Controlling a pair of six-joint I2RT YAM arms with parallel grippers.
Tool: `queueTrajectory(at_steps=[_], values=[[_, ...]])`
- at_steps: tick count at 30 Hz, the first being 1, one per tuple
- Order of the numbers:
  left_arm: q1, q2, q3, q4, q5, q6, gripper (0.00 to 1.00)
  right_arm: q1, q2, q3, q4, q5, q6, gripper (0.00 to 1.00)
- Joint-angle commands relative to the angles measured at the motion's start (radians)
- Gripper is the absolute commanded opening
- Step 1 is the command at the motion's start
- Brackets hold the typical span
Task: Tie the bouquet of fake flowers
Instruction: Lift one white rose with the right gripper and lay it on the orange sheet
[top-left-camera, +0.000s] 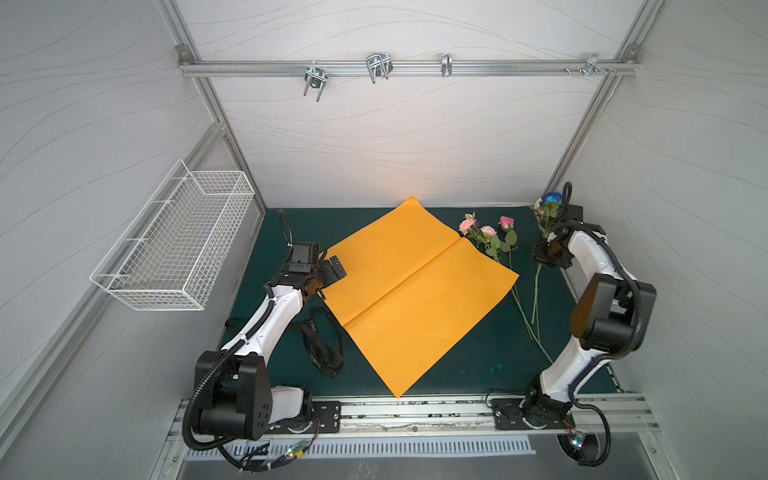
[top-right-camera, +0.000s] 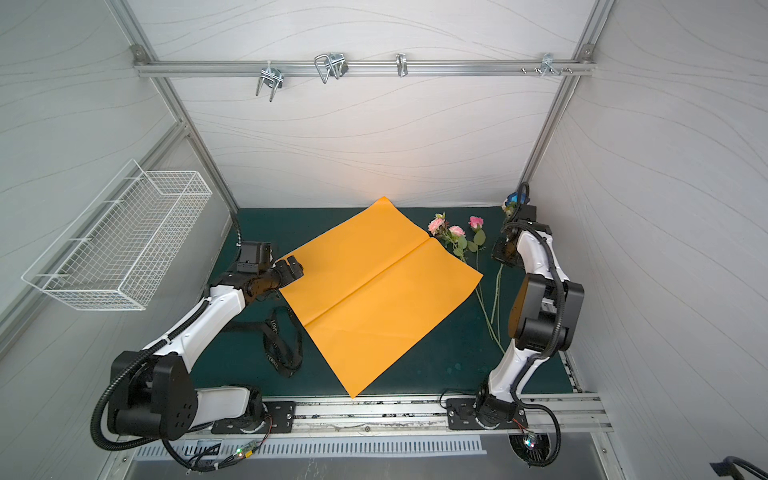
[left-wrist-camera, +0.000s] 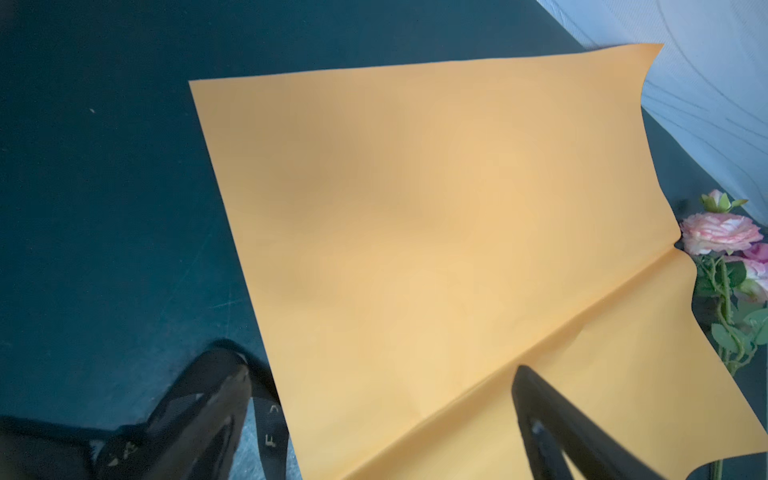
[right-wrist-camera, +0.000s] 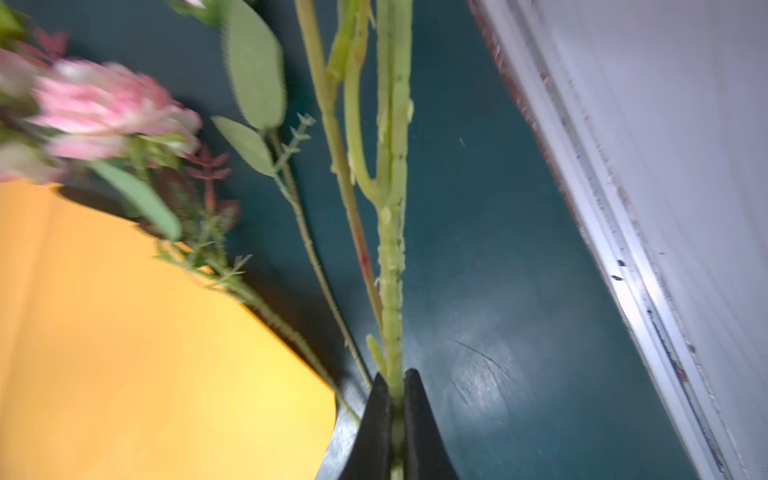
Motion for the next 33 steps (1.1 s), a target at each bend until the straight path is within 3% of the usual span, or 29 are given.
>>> queueTrajectory(at_steps=[1,8,19,21,24,33], values=[[-0.025,0.009,0.017,0.043,0.033,-0.015,0.99,0.001,-0.088,0.028,-0.050,-0.052,-0.003,0.00],[-0.064,0.035,0.027,0.065,0.042,-0.023,0.99,0.012,-0.112,0.050,-0.083,-0.012,-0.046,0.00],[-0.068,0.042,0.022,0.058,0.045,-0.024,0.99,0.025,0.169,0.083,-0.078,-0.084,-0.155,0.00],[-0.068,0.043,0.019,0.058,0.043,-0.024,0.99,0.024,0.211,0.117,-0.115,-0.126,-0.179,0.03],[-0.069,0.047,0.020,0.064,0.046,-0.028,0.99,0.025,0.287,0.190,-0.192,-0.089,-0.180,0.00],[-0.069,0.059,0.038,0.064,0.054,-0.028,0.99,0.026,0.168,0.170,-0.195,-0.059,-0.160,0.00]])
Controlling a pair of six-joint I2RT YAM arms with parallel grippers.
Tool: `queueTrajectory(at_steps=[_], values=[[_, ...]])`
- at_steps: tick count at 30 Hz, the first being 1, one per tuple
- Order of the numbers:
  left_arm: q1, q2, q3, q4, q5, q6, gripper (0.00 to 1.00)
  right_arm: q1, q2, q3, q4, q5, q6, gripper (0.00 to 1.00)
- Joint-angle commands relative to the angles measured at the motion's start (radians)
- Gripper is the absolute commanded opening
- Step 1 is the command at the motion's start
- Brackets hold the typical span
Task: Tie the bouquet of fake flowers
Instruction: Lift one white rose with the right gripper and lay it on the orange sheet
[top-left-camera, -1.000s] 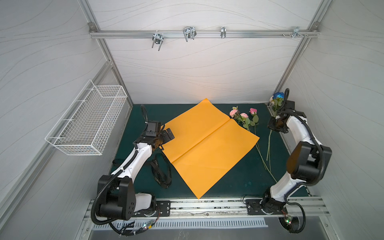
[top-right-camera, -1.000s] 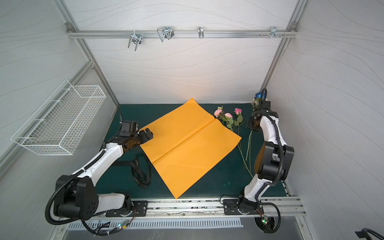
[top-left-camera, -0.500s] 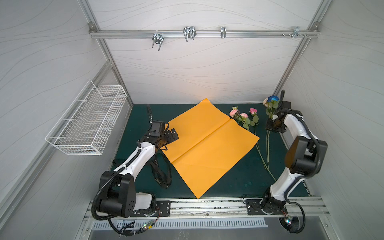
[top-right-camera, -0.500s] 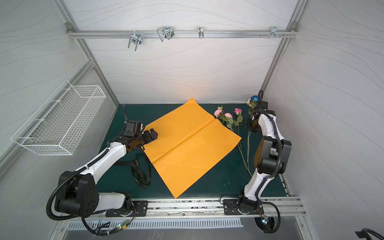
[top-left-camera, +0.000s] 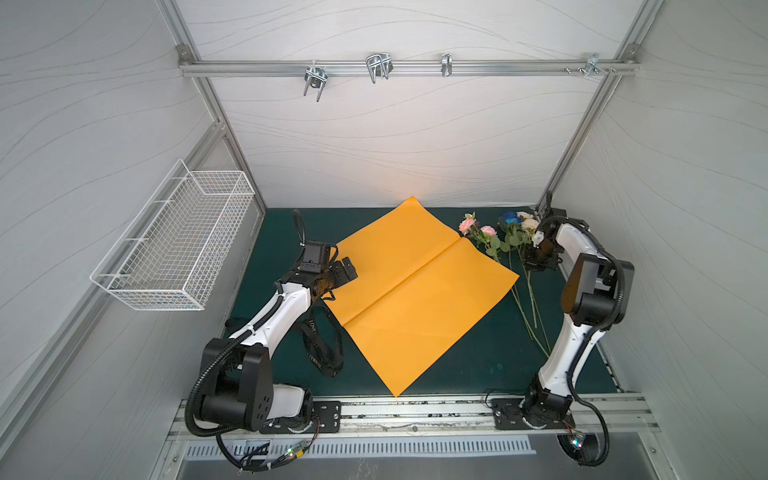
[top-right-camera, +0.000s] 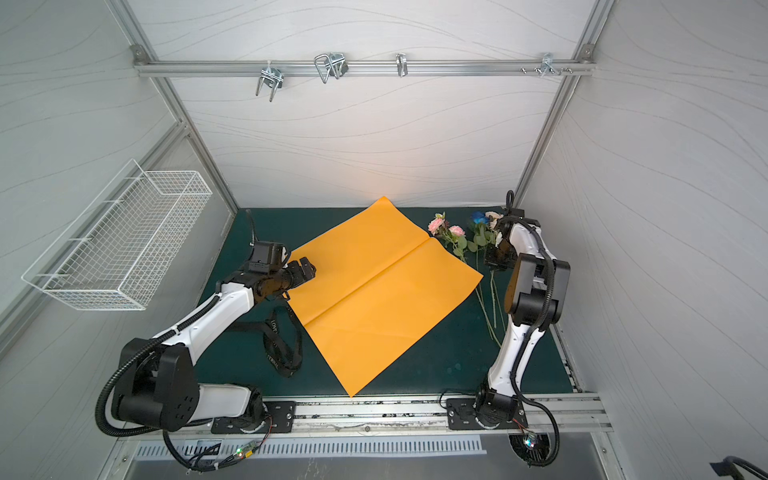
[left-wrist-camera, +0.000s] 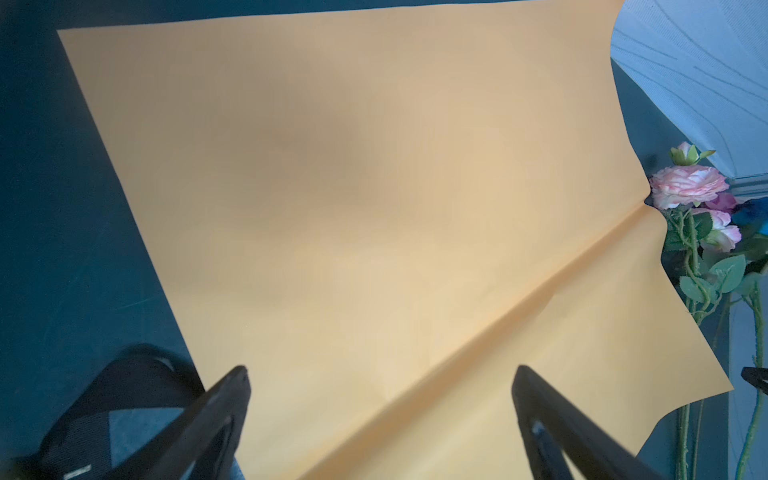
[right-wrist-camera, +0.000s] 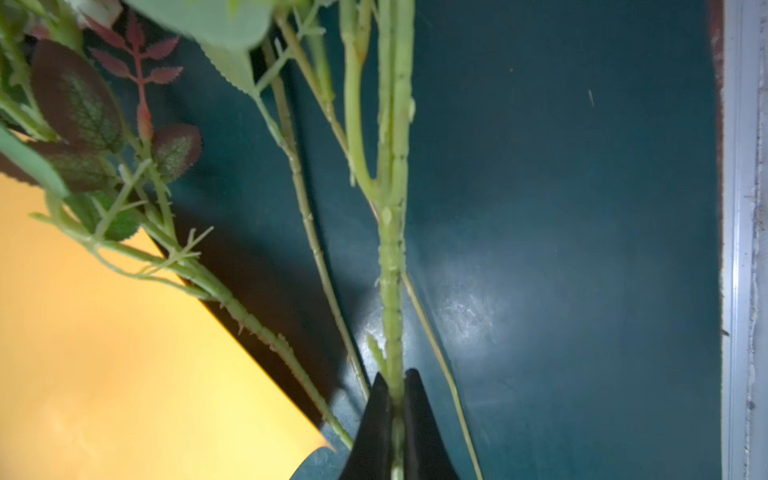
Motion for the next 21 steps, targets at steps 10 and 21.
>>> queueTrajectory(at_steps=[10,21], values=[[-0.002,0.012,0.039,0.028,0.016,-0.012,0.99,0.042,-0.350,0.016,-0.039,-0.059,0.038,0.00],[-0.003,0.003,0.020,0.051,0.038,-0.014,0.99,0.376,-0.483,-0.223,0.350,-0.265,0.499,0.00]])
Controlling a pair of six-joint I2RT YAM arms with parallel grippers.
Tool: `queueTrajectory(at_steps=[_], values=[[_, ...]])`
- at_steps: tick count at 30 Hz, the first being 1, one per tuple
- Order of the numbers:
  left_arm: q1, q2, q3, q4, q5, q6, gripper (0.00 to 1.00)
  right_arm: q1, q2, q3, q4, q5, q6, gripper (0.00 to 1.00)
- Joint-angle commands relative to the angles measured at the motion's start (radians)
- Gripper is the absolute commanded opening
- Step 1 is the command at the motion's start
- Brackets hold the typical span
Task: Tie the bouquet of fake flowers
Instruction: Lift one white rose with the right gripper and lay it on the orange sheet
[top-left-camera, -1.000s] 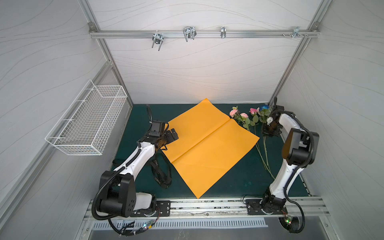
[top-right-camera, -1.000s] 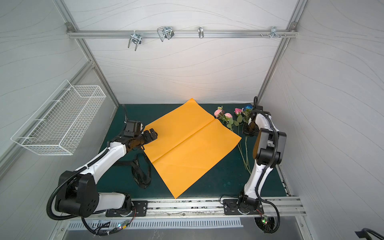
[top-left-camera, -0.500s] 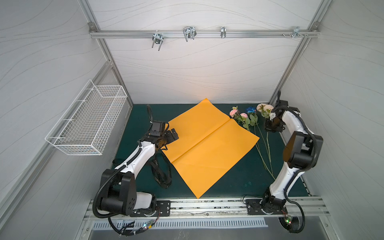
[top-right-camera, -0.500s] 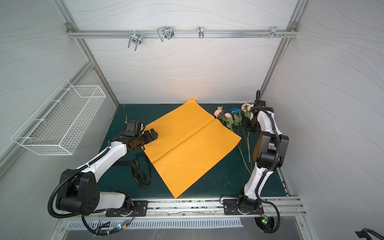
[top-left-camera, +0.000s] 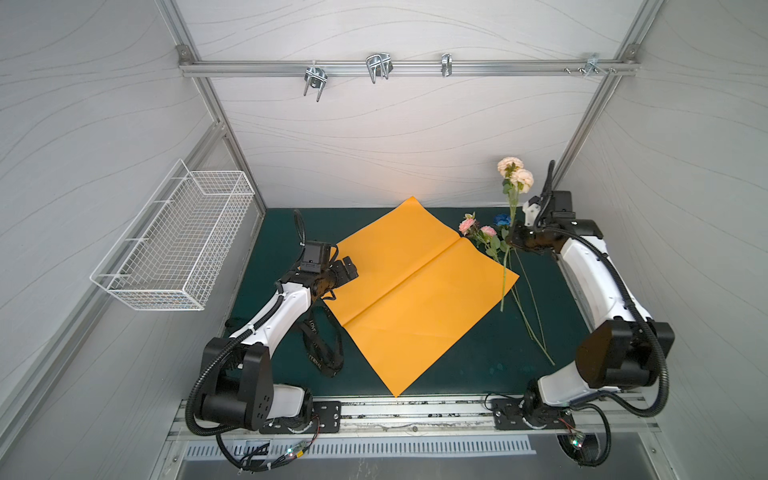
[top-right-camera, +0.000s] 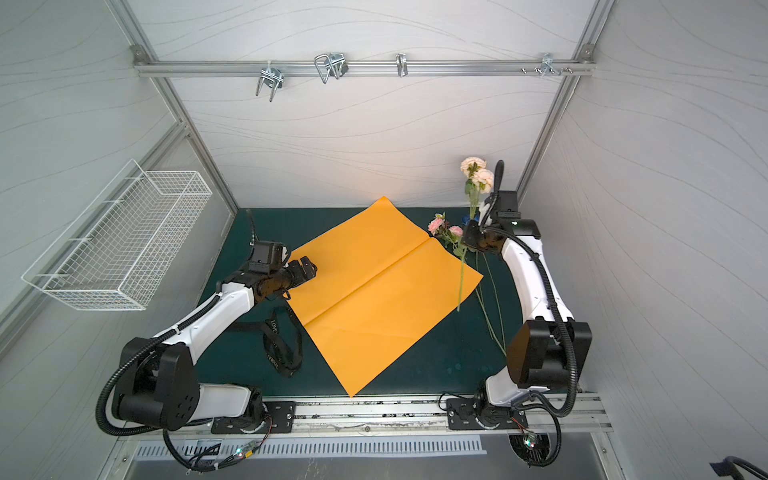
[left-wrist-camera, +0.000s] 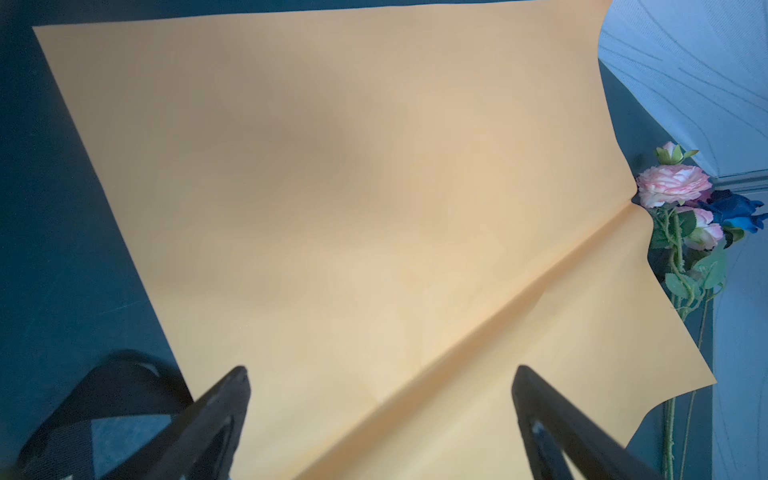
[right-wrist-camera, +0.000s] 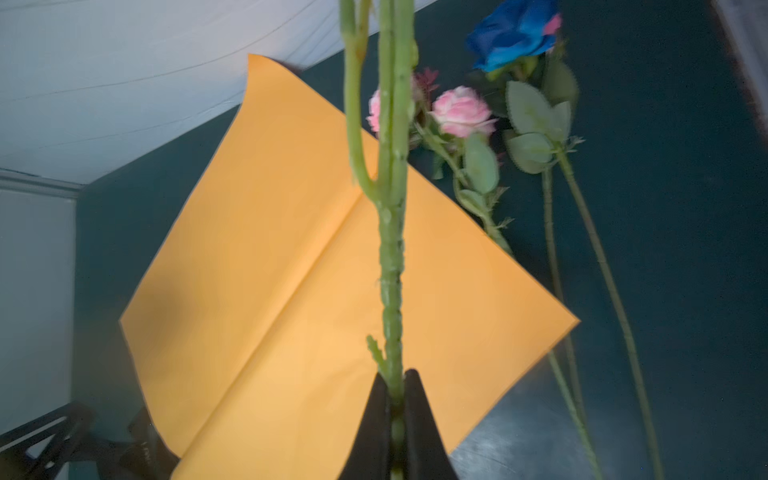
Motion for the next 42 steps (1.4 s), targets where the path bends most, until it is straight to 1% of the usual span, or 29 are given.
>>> queueTrajectory(at_steps=[1,3,5,7,9,12,14,18,22,28,36,39,42], values=[[-0.004,-0.002,0.020,0.034,0.018,-0.007,0.99,0.137,0.032,-0.026,0.184,-0.047,0.213,0.00],[-0.005,-0.005,0.017,0.036,0.021,-0.009,0.99,0.211,0.082,-0.017,0.237,-0.042,0.260,0.00],[-0.008,-0.008,0.013,0.041,0.026,-0.010,0.99,0.278,0.143,0.017,0.265,-0.024,0.274,0.00],[-0.011,-0.012,0.010,0.043,0.029,-0.011,0.99,0.342,0.229,0.077,0.273,-0.014,0.261,0.00],[-0.013,-0.014,0.006,0.044,0.027,-0.011,0.99,0.388,0.307,0.138,0.281,-0.029,0.236,0.00],[-0.014,-0.018,0.003,0.044,0.026,-0.011,0.99,0.433,0.424,0.213,0.293,-0.047,0.216,0.00],[-0.014,-0.020,0.001,0.043,0.027,-0.011,0.99,0.447,0.484,0.243,0.320,-0.068,0.205,0.00],[-0.015,-0.021,-0.002,0.043,0.027,-0.009,0.99,0.451,0.599,0.305,0.351,-0.060,0.198,0.00],[-0.016,-0.017,-0.001,0.043,0.028,-0.007,0.99,0.448,0.708,0.385,0.350,-0.116,0.218,0.00],[-0.016,-0.004,0.001,0.043,0.033,-0.010,0.99,0.448,0.842,0.503,0.323,-0.167,0.244,0.00],[-0.016,0.003,0.003,0.046,0.038,-0.011,0.99,0.450,0.945,0.583,0.286,-0.198,0.271,0.00],[-0.016,0.004,0.005,0.043,0.044,-0.011,0.99,0.449,0.936,0.572,0.280,-0.215,0.267,0.16],[-0.016,0.005,0.011,0.039,0.048,-0.010,0.99,0.448,0.886,0.537,0.289,-0.218,0.253,0.38]])
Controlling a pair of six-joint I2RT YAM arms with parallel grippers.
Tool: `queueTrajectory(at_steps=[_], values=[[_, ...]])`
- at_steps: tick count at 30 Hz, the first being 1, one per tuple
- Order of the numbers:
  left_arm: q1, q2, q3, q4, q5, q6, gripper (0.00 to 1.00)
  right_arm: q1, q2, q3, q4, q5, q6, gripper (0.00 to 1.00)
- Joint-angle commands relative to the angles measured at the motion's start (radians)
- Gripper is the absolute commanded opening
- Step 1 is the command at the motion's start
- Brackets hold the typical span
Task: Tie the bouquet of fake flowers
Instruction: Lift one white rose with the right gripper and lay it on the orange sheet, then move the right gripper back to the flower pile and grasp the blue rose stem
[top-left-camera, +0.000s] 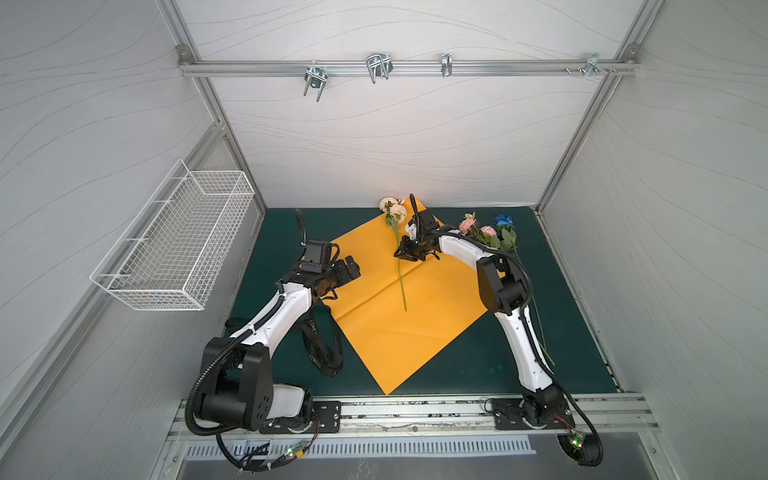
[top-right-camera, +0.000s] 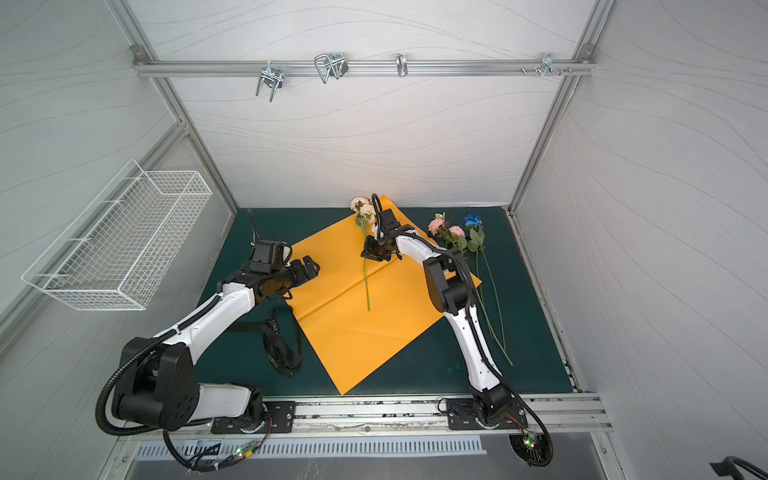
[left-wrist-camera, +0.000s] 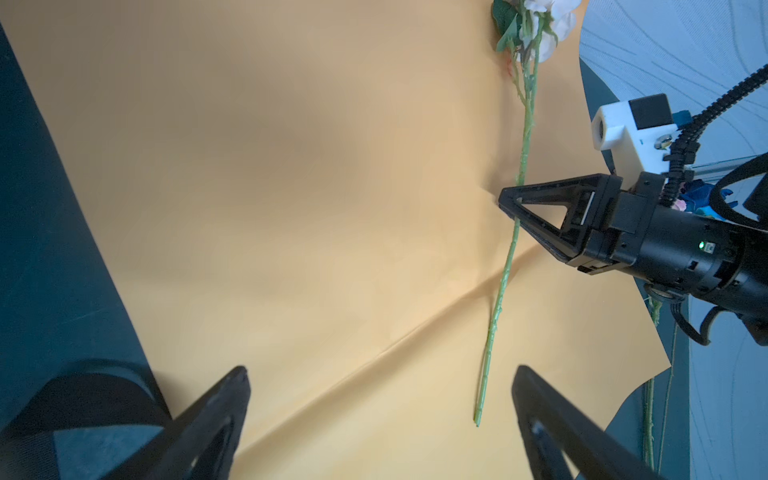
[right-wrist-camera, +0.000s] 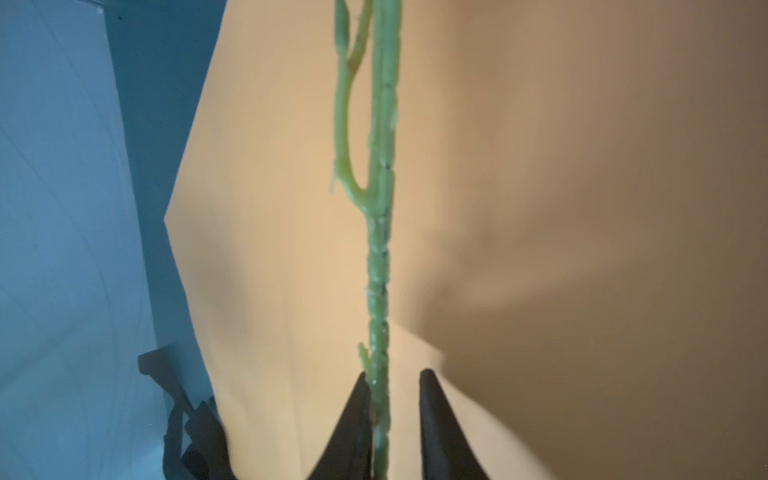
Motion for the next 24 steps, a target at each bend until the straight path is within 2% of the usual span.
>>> queueTrajectory(at_steps=[1,3,5,8,11,14,19,21,24], values=[[-0.007,0.007,0.012,0.023,0.014,-0.008,0.99,-0.002,-0.056,-0.025,-0.014,-0.018,-0.021,0.44],[-0.015,0.012,0.016,0.019,0.014,-0.004,0.99,-0.007,-0.099,-0.041,-0.021,-0.021,-0.037,0.54],[-0.028,0.020,0.022,0.014,0.014,-0.001,0.99,-0.017,-0.143,-0.064,-0.026,-0.023,-0.051,0.60],[-0.050,0.031,0.031,0.008,0.012,0.000,0.99,-0.044,-0.230,-0.111,-0.057,-0.022,-0.076,0.62],[-0.065,0.036,0.035,0.008,0.013,-0.005,0.99,-0.086,-0.359,-0.215,-0.073,-0.017,-0.121,0.61],[-0.073,0.034,0.036,0.011,0.011,-0.008,0.99,-0.159,-0.519,-0.340,-0.127,0.057,-0.190,0.58],[-0.077,0.029,0.036,0.015,0.011,-0.007,0.99,-0.387,-0.726,-0.538,-0.235,0.210,-0.308,0.52],[-0.079,0.033,0.035,0.018,0.013,-0.008,0.99,-0.481,-0.757,-0.576,-0.274,0.267,-0.341,0.46],[-0.079,0.037,0.032,0.027,0.021,-0.011,0.99,-0.602,-0.763,-0.615,-0.301,0.267,-0.362,0.40]])
